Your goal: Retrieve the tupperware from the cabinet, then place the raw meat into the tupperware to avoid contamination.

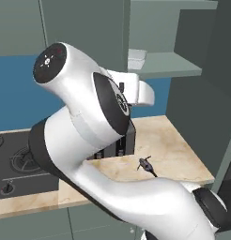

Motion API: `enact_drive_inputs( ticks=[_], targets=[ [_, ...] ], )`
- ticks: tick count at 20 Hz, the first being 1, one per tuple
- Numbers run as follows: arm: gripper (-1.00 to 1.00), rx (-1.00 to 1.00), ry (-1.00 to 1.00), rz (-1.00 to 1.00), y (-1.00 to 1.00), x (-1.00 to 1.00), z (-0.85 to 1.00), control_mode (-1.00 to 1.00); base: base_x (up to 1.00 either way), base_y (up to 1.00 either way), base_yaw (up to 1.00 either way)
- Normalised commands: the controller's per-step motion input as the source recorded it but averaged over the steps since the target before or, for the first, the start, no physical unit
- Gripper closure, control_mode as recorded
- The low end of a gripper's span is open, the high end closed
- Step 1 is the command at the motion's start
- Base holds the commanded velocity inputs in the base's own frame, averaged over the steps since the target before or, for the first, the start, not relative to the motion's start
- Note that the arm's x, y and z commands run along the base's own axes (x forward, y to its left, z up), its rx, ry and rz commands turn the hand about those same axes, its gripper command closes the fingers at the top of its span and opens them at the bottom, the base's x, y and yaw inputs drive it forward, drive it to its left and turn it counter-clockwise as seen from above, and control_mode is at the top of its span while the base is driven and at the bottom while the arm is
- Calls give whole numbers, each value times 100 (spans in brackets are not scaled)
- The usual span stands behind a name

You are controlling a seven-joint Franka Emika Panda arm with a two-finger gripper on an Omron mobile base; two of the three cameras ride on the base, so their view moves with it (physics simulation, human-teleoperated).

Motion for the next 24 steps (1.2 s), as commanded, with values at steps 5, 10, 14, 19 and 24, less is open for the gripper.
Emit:
enact_drive_inputs(
  ticks=[5,10,14,19,24],
  targets=[
    [-100,33,-4,0,-70,-57,0,-100,0,0,0],
    [-100,47,-5,2,-77,-15,-5,-100,0,0,0],
    [-100,43,0,3,-71,14,-8,-100,0,0,0],
    [-100,38,0,5,-60,26,0,-100,0,0,0],
    [-100,17,-1,4,-28,50,-8,-100,0,0,0]
  ],
)
